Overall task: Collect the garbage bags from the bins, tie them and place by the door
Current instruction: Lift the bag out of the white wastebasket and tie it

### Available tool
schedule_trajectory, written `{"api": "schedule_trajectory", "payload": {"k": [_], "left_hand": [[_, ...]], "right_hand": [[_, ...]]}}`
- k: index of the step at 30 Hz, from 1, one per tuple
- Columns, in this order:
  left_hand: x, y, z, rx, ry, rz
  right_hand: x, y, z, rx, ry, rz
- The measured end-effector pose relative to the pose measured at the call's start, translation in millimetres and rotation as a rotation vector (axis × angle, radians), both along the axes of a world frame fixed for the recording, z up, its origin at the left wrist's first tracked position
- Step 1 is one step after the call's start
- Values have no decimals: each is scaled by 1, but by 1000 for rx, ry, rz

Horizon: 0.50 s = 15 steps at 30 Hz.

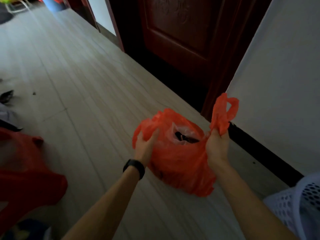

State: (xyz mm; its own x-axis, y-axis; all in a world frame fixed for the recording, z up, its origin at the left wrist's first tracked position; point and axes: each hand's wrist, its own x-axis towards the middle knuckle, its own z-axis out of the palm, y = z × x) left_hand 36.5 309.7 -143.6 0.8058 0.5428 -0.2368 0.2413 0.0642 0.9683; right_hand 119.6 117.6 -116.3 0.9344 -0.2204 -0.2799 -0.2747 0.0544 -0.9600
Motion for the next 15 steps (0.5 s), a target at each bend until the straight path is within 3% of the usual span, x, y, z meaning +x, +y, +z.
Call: {"api": "schedule_trajectory", "payload": {"k": [5,9,11,15], "left_hand": [[51,2,18,63,132,-112],[67,-7,25,-262,114,71],[68,-13,21,-378,151,-58],[61,-23,6,-257,279,-487]], "right_hand": [[-8,-3,1,34,24,42],[-10,-21,1,-109,-52,68],[-6,-33,0,-126,-38,34],[-4,-42,1,-47,54,23]]}}
